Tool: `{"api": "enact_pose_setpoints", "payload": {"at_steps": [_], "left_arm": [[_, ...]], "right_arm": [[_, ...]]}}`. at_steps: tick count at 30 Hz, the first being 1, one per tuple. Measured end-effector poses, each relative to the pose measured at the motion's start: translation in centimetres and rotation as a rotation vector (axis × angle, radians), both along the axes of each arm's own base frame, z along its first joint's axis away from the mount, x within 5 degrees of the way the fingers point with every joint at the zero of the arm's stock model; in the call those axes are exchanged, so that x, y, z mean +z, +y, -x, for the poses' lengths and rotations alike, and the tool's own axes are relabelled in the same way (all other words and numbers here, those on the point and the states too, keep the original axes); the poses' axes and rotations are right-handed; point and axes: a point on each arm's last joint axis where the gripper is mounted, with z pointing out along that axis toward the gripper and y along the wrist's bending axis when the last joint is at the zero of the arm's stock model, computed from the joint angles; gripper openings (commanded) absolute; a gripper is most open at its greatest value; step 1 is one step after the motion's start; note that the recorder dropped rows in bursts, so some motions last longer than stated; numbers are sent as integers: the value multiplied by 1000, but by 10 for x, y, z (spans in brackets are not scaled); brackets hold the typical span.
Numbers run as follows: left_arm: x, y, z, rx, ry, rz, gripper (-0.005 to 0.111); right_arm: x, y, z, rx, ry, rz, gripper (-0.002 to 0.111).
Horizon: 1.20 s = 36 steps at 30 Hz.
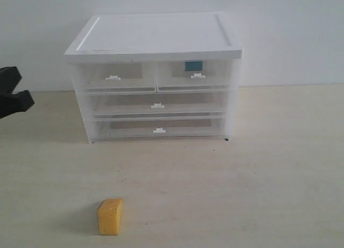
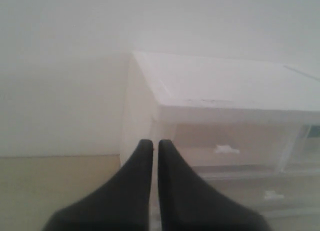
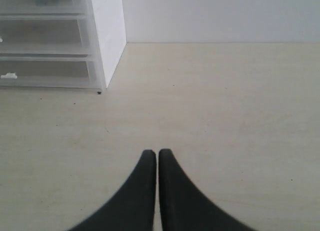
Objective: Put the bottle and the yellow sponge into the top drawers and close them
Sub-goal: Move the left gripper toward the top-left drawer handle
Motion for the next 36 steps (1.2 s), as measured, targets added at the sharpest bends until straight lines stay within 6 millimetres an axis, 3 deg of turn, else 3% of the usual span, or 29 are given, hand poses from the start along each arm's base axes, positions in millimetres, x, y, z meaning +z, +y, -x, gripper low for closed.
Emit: {"api": "enact_pose_setpoints", "payload": {"at_steps": [15, 36], "left_arm": [[-48, -61, -55, -134, 145, -81, 4], [-75, -112, -79, -32, 12, -52, 4]], "right_arm": [[0, 0, 0, 0, 0, 0, 0], [0, 0, 0, 0, 0, 0, 0]]}}
